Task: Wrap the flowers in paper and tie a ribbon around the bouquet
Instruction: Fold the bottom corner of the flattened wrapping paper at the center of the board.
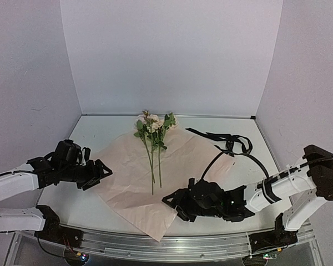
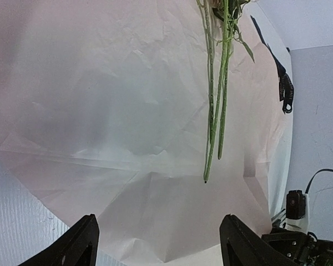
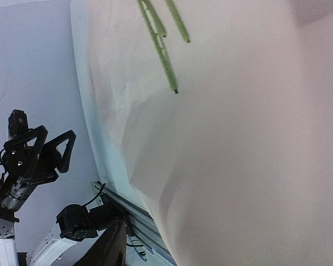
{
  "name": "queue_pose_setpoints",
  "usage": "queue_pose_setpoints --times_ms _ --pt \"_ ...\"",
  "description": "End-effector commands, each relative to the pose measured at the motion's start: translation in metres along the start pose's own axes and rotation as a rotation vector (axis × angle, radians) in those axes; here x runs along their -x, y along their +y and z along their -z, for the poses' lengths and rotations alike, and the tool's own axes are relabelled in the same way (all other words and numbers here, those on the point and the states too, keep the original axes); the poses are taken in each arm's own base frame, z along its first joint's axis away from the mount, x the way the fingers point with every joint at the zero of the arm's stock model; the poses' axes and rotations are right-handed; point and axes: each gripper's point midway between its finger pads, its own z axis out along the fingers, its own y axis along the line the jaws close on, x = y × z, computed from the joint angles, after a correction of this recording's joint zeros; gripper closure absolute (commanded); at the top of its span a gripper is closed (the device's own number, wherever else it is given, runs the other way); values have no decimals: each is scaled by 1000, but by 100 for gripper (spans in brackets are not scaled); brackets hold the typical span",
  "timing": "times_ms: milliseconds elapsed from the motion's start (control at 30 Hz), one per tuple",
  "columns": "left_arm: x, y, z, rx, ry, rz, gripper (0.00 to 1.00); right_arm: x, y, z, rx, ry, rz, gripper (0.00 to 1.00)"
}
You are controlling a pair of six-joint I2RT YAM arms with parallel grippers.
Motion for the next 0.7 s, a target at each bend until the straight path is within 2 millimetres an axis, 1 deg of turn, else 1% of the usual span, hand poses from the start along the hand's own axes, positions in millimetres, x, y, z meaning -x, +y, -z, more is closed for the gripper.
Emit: queue_pose_setpoints --times_ms 0,133,167,300,400,467,600,667 --pt "13 -27 6 -75 -26 -65 23 -6 14 4 -9 30 57 53" --pt "12 -29 7 -84 -25 -67 24 -11 25 5 -10 55 90 56" --pt "13 -30 8 -86 -27 -67 24 -12 25 6 -20 59 104 58" --pt "15 -35 11 -97 -31 -79 25 -11 37 11 -19 53 149 67" --pt "19 -43 14 -116 -38 -102 26 -7 46 16 -37 35 205 75" --pt "22 -51 18 -134 -47 -128 26 -4 54 18 -40 24 231 79" --pt "32 -75 27 -198 -70 -196 26 9 69 16 -55 10 266 85" --pt "36 -86 30 -228 -76 -223 26 20 70 12 -79 -5 276 88"
